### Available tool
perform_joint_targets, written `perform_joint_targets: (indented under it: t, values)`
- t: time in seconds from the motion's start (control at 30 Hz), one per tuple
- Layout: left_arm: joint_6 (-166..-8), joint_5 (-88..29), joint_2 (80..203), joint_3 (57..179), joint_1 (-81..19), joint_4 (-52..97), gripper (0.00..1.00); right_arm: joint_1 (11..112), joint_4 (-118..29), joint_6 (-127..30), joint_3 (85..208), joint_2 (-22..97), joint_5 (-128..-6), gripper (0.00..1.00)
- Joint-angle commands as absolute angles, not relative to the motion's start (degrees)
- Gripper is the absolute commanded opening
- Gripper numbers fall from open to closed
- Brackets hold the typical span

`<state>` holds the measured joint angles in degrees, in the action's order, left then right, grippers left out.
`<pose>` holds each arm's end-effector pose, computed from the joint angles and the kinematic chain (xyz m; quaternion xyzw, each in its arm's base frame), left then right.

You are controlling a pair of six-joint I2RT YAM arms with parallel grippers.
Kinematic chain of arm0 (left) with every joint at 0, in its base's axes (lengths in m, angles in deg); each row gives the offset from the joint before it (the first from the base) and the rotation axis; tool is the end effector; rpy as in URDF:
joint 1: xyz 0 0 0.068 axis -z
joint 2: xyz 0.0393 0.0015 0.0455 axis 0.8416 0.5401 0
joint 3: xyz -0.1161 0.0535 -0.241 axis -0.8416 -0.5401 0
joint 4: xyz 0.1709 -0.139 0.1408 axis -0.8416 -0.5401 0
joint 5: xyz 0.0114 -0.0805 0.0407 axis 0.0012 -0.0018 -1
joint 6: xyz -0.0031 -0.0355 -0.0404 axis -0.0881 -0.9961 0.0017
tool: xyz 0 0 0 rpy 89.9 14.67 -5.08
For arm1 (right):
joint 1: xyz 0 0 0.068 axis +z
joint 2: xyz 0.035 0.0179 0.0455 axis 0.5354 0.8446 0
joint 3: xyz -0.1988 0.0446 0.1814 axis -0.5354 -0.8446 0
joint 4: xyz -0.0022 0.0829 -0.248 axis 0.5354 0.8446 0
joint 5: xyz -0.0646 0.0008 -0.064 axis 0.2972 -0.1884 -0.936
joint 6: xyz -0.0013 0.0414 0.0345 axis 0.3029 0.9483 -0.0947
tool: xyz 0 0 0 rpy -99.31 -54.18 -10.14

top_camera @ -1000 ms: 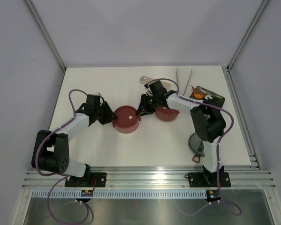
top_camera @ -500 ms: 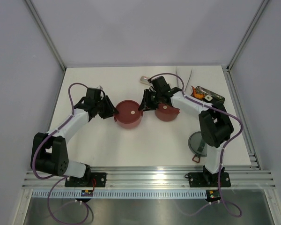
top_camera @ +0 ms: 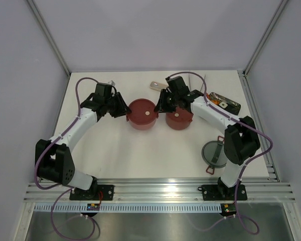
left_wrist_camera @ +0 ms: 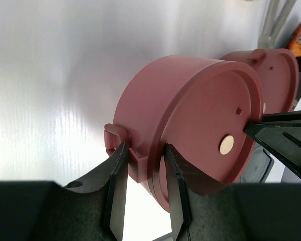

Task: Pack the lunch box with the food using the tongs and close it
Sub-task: Pick up the packing box from the center of the board, then place the packing box into the packing box.

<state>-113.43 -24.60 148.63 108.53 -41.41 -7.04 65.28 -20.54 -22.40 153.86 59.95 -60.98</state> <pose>0.2972 -0.0932 0.2688 -0.1374 0.9150 -0.2603 0.2758 0.3385 0.2288 0.2644 -0.0443 0.9174 0.2974 0.2607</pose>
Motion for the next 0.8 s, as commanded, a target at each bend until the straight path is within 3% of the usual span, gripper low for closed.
perform_joint_targets:
  t: [0.0,0.77]
  values:
    - [-112.8,-20.3,150.3,114.8,-38.2,-5.6,0.00,65.2,-24.8,-19.4,157.1,53.5,-59.5,0.00]
    - [-113.9,-16.8,172.1,143.4,-25.1,-8.8,0.00,52.2,-14.9,-23.1,149.9,39.0,-69.6,0.00]
